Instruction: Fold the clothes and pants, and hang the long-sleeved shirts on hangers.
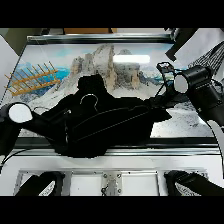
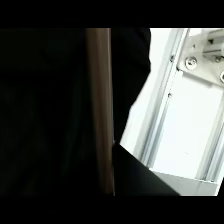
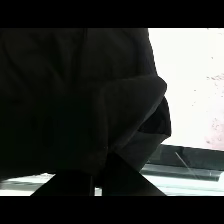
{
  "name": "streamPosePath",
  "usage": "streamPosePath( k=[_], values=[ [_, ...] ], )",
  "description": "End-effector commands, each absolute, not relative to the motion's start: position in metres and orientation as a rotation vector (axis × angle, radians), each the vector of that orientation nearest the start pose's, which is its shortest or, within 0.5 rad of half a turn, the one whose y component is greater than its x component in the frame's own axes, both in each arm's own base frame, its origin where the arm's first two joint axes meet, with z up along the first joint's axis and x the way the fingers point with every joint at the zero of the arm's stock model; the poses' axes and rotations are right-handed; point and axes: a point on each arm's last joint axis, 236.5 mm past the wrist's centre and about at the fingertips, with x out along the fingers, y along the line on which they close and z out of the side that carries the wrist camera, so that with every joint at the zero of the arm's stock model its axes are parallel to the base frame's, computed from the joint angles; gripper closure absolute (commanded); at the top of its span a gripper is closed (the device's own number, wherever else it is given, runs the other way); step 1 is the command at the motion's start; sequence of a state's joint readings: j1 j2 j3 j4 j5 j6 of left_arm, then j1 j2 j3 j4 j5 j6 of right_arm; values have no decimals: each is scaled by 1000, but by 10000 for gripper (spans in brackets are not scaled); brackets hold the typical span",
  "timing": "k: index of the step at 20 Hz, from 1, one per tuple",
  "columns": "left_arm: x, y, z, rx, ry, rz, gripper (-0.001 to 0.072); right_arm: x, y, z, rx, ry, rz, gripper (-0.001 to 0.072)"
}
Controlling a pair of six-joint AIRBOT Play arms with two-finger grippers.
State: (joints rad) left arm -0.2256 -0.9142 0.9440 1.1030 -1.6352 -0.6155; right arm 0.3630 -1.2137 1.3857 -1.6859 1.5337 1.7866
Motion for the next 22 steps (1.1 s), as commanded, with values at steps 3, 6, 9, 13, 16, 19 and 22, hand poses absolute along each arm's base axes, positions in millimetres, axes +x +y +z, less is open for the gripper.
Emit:
streamPosePath(
  k=[3,6,9,13,16,19,22],
  values=[
    [203,-173,42,546,1258,-1312,699,330,96,90,-143,1334,67,696],
    [210,-182,31,546,1268,-1316,698,330,96,90,-143,1334,67,697],
    [227,-187,26,519,1241,-1257,699,330,96,90,-143,1334,67,697],
    [236,-193,27,516,1197,-1239,698,331,97,90,-142,1330,68,696],
    [237,-201,27,579,1136,-1281,698,330,99,90,-136,1334,75,697],
    [237,-215,27,631,1077,-1314,697,323,99,90,-165,1359,106,696],
    [235,-222,25,645,1068,-1330,698,309,94,98,-227,1411,138,697]
  ],
)
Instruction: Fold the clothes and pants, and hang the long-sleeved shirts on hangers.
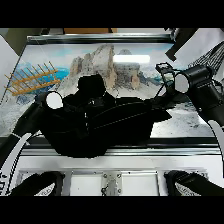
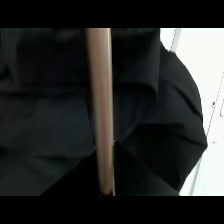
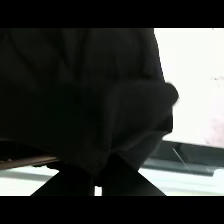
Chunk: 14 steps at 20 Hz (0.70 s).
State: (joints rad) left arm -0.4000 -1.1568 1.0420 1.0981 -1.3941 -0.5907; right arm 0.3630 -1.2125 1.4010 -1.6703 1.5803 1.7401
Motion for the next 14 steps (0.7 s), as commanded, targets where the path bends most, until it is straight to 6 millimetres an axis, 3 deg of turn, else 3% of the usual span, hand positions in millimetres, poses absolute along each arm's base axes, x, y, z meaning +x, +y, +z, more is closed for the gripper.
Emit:
streamPosePath(
  k=[1,7,14],
  values=[
    [235,-222,21,639,1083,-1335,697,308,94,104,-242,1407,153,696],
    [230,-241,10,543,1109,-1408,698,315,106,132,-252,1332,193,698],
    [235,-244,10,532,1092,-1397,698,298,162,138,-338,1288,326,698]
  ],
)
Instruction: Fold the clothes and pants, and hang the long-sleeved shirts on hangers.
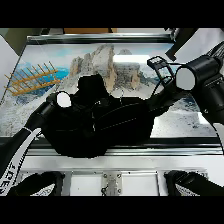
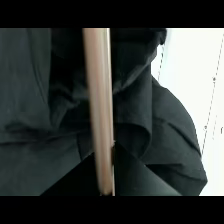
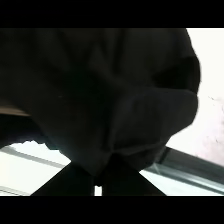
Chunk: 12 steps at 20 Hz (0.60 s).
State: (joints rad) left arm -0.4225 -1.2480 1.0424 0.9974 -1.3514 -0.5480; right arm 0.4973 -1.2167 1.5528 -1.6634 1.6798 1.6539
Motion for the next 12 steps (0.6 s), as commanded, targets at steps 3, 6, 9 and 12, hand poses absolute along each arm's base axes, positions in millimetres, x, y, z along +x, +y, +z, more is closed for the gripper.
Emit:
streamPosePath(
  k=[3,6,9,12],
  values=[
    [236,-245,10,532,1088,-1394,698,298,185,138,-361,1248,380,697],
    [236,-245,10,532,1088,-1393,697,298,201,138,-351,1224,398,697],
    [237,-245,10,533,1084,-1389,697,296,211,137,-349,1213,428,697],
    [237,-245,10,533,1084,-1389,697,293,230,137,-304,1208,493,697]
  ],
)
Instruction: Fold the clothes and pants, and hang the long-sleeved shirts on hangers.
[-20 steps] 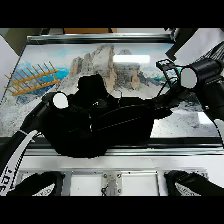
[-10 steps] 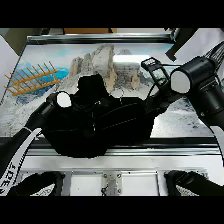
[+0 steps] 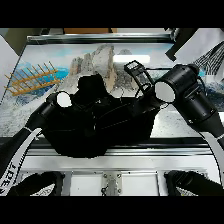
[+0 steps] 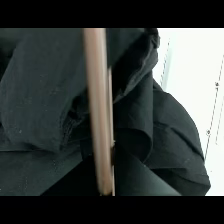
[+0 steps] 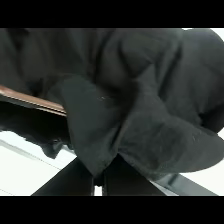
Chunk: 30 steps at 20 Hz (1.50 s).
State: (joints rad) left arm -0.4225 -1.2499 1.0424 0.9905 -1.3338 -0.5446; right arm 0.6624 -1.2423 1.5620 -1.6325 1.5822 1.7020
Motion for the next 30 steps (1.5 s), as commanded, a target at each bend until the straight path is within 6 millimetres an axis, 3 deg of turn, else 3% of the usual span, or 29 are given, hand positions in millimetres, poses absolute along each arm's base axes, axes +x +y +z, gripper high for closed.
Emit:
streamPosePath(
  k=[1,7,8,9,10,13,16,20,22,25,27,30],
  values=[
    [237,-245,10,533,1083,-1389,697,293,232,137,-298,1206,500,697],
    [237,-245,10,533,1084,-1389,697,294,234,138,-297,1198,504,686],
    [237,-245,10,533,1084,-1389,697,293,233,137,-302,1201,506,622],
    [237,-245,10,534,1085,-1390,697,292,232,137,-306,1209,505,336],
    [237,-244,10,535,1087,-1390,697,290,230,136,-310,1217,503,3],
    [237,-244,10,535,1086,-1390,697,281,221,144,-369,1228,533,-3],
    [237,-244,10,535,1087,-1390,697,281,206,172,-394,1203,555,2],
    [237,-244,10,535,1086,-1389,697,285,220,219,-323,1054,763,2],
    [237,-244,10,535,1087,-1390,697,302,220,233,-291,965,780,2],
    [237,-245,10,534,1085,-1388,697,326,212,243,-251,891,727,2],
    [237,-245,10,534,1085,-1388,697,325,213,243,-231,902,721,2],
    [237,-244,10,535,1087,-1390,697,329,205,239,-420,835,808,2]
  ],
)
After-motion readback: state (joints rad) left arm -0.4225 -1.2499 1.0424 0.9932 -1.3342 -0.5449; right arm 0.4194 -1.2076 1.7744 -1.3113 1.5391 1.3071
